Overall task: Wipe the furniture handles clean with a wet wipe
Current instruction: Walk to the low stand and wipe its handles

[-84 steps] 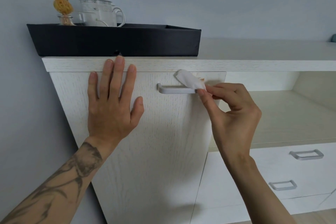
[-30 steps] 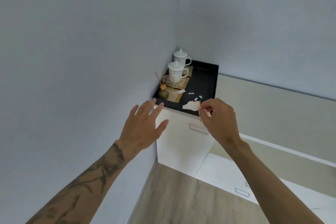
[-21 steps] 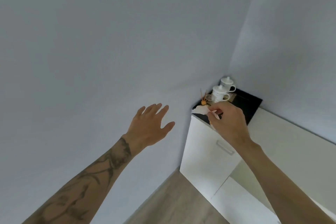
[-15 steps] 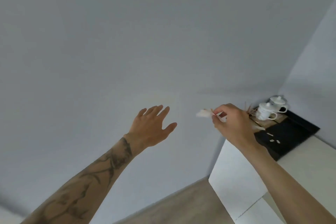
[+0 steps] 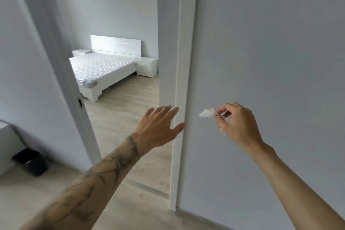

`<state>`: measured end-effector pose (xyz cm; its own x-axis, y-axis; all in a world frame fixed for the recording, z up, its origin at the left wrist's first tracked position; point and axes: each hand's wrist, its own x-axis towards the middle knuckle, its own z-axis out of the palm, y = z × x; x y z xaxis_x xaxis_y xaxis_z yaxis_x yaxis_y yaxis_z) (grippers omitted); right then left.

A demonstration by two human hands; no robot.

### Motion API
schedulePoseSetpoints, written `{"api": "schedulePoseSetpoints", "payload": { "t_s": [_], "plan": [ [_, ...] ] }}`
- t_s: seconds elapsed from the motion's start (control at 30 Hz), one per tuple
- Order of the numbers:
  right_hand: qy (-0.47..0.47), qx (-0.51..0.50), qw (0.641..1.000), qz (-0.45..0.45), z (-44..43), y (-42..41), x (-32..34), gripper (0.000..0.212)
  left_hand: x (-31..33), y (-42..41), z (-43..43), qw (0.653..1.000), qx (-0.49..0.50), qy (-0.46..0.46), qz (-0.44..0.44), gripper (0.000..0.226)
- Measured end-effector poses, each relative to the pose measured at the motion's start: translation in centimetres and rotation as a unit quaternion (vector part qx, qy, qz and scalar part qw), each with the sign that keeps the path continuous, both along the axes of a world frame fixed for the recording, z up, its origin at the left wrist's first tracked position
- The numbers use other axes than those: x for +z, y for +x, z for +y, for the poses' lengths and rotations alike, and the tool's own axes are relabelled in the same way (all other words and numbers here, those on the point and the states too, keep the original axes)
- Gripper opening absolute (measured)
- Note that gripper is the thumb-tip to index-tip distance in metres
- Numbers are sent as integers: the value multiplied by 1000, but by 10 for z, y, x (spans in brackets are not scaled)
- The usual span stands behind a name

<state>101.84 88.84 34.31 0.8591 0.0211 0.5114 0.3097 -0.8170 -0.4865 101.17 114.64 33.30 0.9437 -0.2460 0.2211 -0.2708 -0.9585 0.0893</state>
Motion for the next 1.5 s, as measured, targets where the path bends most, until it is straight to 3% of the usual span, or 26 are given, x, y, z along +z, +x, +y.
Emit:
{"api": "schedulePoseSetpoints", "payload": {
  "t_s": [0.2, 0.47, 0.93, 1.23, 1.5],
  "plan": [
    [17, 129, 992, 8, 256, -17, 4, 6, 9, -85, 246, 992, 126, 5, 2, 76],
    [-5, 277, 961, 5, 555, -29, 6, 4, 3, -167, 513, 960, 279, -18, 1, 75],
    [-23, 457, 889, 28, 1048, -22, -19, 5, -17, -230, 939, 888, 457, -23, 39, 76],
    [-24, 496, 867, 35, 1323, -41, -28, 3, -26, -254, 1202, 866, 498, -23, 22, 75],
    [-40, 468, 881, 52, 1542, -45, -27, 4, -27, -257, 1431, 876, 480, -32, 38, 75]
  ]
}}
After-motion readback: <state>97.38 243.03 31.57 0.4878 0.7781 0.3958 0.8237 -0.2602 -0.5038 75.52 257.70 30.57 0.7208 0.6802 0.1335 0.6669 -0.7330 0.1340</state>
